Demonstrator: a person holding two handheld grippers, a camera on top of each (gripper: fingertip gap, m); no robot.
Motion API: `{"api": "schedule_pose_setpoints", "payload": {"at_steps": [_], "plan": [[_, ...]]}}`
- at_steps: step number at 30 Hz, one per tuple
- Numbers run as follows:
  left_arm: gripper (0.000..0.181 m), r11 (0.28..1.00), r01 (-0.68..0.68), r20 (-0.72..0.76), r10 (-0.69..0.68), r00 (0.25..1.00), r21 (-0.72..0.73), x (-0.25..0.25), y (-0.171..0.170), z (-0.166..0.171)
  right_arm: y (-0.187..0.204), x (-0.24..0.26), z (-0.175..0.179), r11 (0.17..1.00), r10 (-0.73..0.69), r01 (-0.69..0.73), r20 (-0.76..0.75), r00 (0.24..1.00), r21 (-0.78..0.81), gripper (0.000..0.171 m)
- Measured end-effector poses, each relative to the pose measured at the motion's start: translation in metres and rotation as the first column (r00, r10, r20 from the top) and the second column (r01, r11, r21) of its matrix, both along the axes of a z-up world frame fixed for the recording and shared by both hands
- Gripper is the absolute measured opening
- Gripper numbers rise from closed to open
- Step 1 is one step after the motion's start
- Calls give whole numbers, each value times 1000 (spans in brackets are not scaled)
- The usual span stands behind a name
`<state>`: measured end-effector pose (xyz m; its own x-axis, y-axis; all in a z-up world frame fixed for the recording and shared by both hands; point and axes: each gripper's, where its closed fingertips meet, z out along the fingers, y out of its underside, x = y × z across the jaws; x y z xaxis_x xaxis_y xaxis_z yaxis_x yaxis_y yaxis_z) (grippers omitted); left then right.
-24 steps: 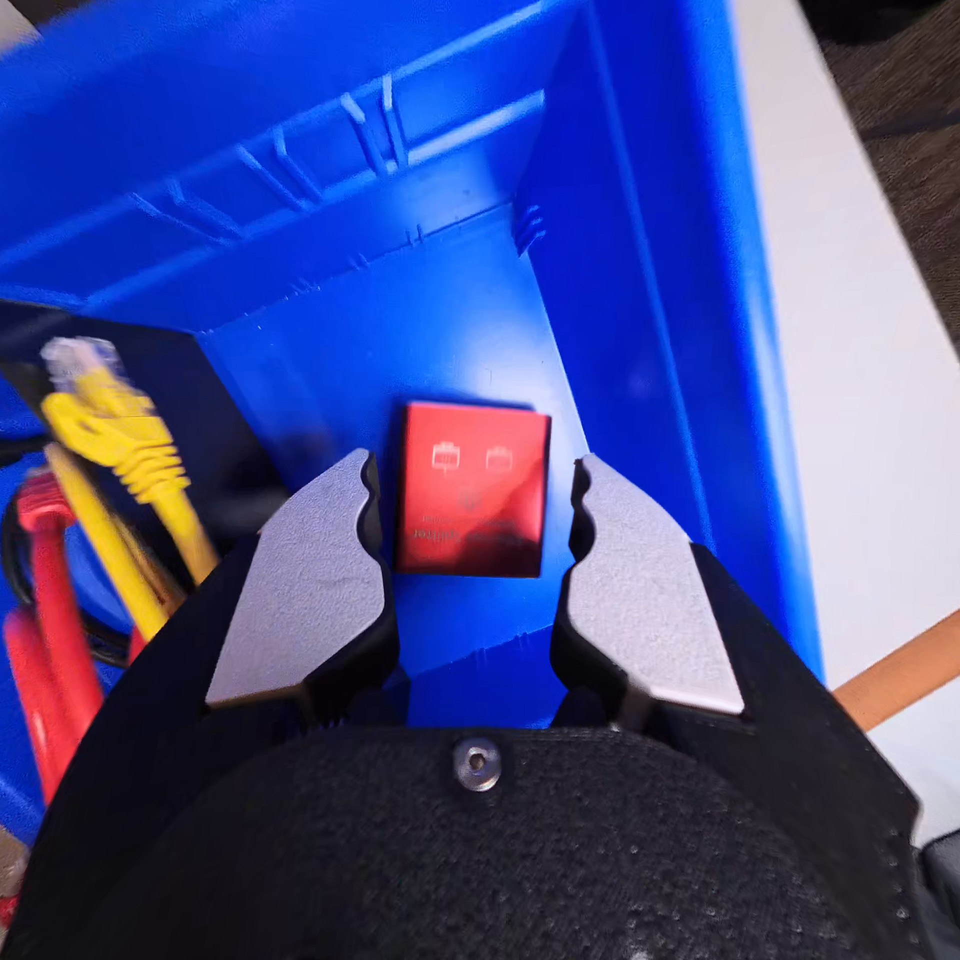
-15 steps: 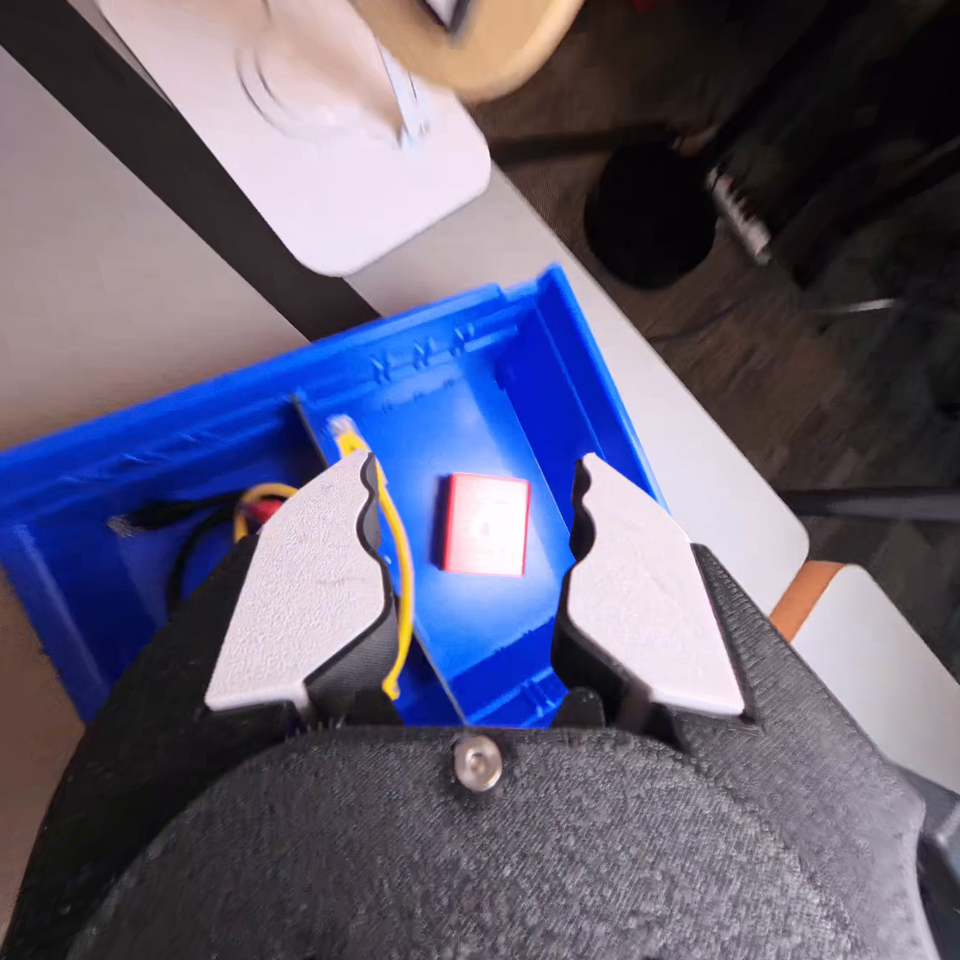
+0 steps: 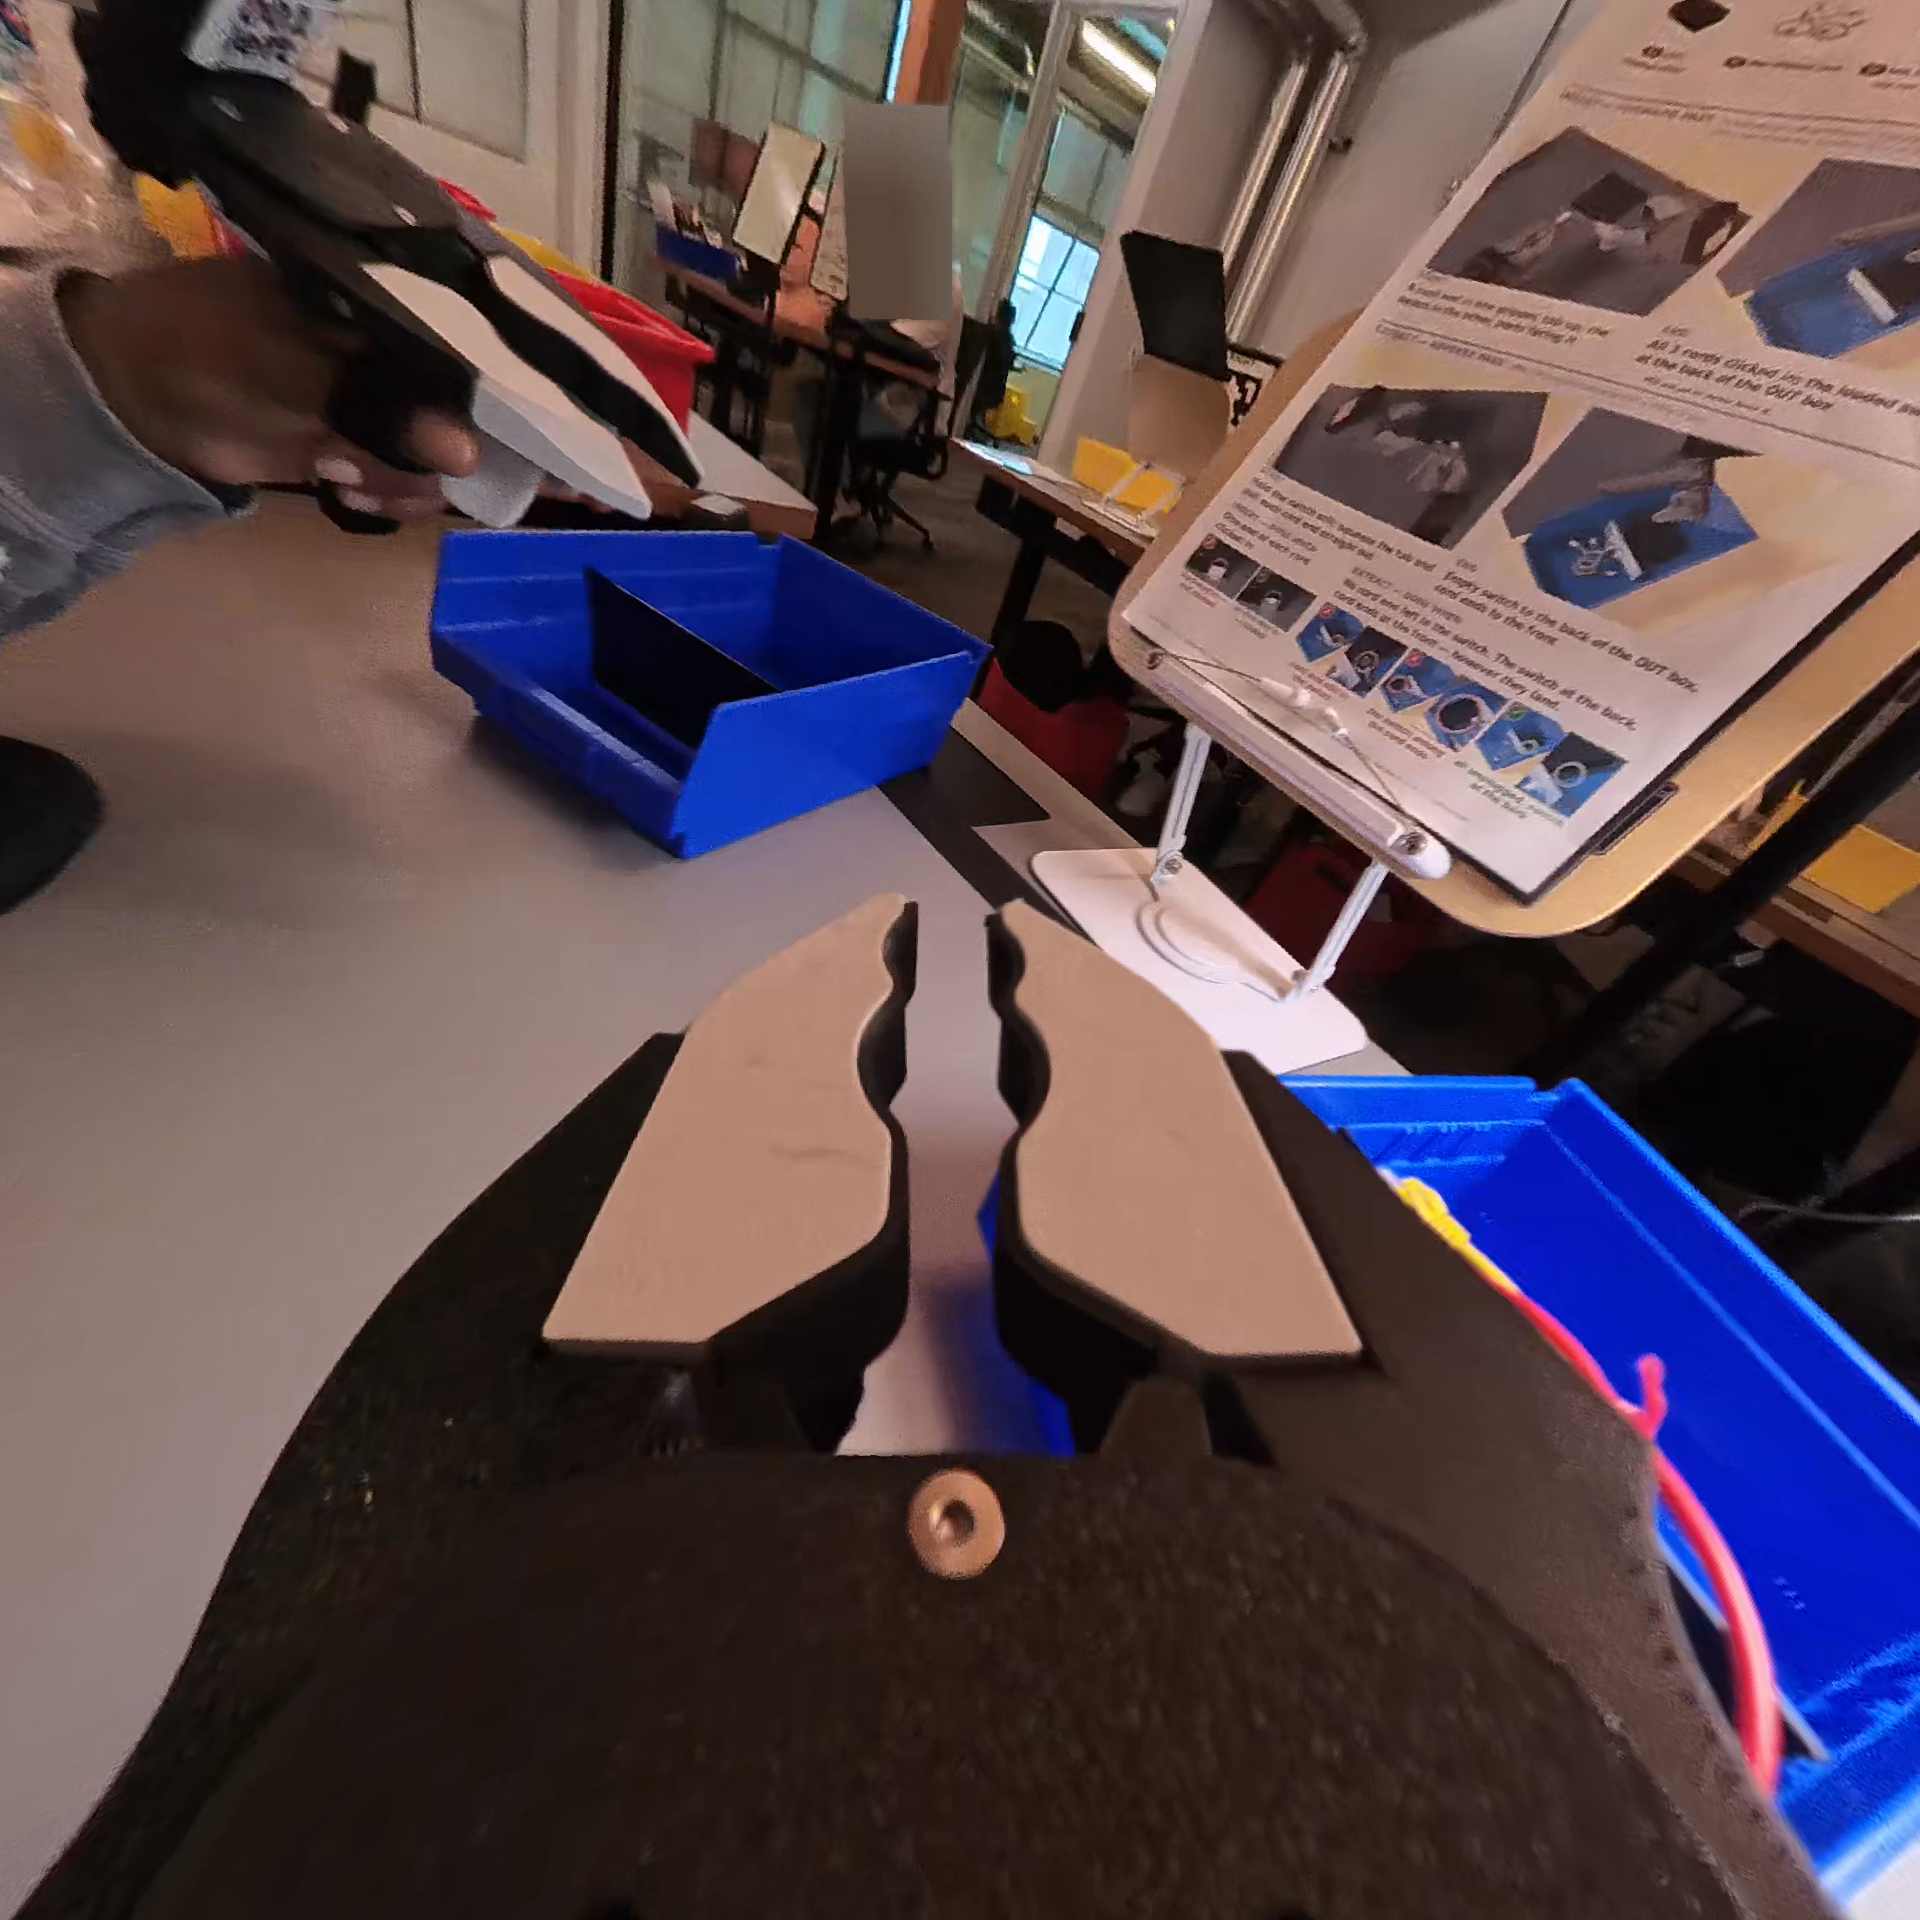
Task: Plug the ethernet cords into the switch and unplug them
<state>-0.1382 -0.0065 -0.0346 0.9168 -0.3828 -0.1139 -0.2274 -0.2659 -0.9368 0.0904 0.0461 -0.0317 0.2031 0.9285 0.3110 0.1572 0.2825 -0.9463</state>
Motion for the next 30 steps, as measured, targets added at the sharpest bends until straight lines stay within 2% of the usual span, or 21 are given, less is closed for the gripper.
{"api": "schedule_pose_setpoints", "payload": {"at_steps": [2,7,9,12,15,17,20,23,26,28,30], "plan": [[28,999,-49,-37,48,998,-14,-23,-14,-19,-9,8,-12,1000,-8,8,-18,1000,-13,0],[1,981,-155,-67,148,987,-114,-75,-45,-77,3,20,-51,995,-100,101,68,993,-19,0],[0,970,-196,-106,181,978,-146,-93,-53,-98,17,25,-66,986,-159,163,137,978,-19,0],[0,948,-259,-255,208,944,-186,-118,-64,-127,40,36,-91,961,-266,276,279,923,4,15],[0,936,-282,-367,191,910,-212,-132,-69,-142,58,47,-107,929,-368,349,387,845,123,25],[6,937,-282,-439,170,882,-203,-137,-69,-144,67,51,-117,909,-415,376,452,790,179,41],[15,939,-281,-496,152,855,-198,-139,-63,-142,73,49,-130,913,-406,359,536,740,195,50],[27,938,-247,-476,107,873,-243,-131,-58,-141,80,51,-147,917,-392,337,640,661,214,54],[53,893,-233,-434,48,900,-385,-127,-59,-154,87,53,-165,926,-357,319,739,571,201,59],[69,873,-248,-479,19,878,-420,-129,-59,-162,91,52,-174,934,-331,304,782,529,190,59],[74,848,-268,-523,-12,853,-456,-129,-59,-171,95,52,-182,937,-321,285,819,476,201,55]]}}
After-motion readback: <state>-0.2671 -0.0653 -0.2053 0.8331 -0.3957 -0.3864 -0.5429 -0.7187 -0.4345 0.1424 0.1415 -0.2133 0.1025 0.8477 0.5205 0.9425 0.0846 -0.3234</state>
